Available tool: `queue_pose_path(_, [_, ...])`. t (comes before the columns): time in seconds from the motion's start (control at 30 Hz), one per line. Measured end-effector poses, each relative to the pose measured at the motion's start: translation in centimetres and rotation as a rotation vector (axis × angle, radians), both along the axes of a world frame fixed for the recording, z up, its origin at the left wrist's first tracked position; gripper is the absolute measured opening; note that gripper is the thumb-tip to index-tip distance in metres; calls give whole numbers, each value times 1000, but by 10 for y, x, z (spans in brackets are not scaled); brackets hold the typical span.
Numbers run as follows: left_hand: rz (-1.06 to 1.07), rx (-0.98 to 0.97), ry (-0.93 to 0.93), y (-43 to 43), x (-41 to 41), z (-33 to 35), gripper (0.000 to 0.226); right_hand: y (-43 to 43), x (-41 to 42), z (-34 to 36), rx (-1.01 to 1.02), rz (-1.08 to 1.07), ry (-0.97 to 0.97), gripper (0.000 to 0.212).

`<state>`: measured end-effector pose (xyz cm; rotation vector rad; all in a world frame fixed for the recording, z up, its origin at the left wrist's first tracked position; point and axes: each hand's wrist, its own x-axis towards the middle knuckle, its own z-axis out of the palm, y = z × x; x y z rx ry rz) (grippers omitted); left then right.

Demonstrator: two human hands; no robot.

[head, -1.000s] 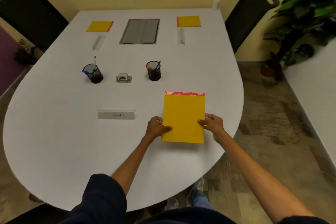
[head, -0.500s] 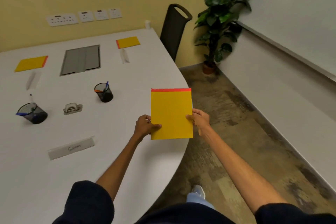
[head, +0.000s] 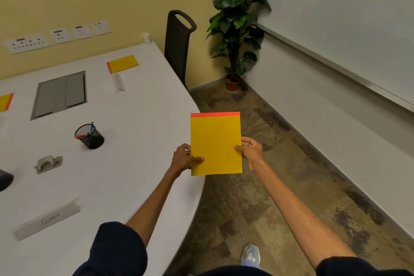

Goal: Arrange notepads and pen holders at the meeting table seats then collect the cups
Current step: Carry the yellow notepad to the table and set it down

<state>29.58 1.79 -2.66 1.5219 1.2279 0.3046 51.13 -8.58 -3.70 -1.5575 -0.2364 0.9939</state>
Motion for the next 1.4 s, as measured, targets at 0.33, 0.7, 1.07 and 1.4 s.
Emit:
queue_pose_path(0.33, [-36, -12, -54, -1, 134, -3, 45, -3, 139, 5, -17, 38, -64, 38])
queue_pose_path(0.7, [40, 156, -28, 31, 255, 7, 55, 30, 259, 22, -27, 128, -209, 39])
queue_pose_path(1.07, [59, 211, -8, 150, 391, 0, 61, 153, 391, 17, -55, 133, -285, 42])
queue_pose_path(1.4, [161, 237, -58, 282, 483, 17, 55, 301, 483, 43, -26, 153, -288, 43])
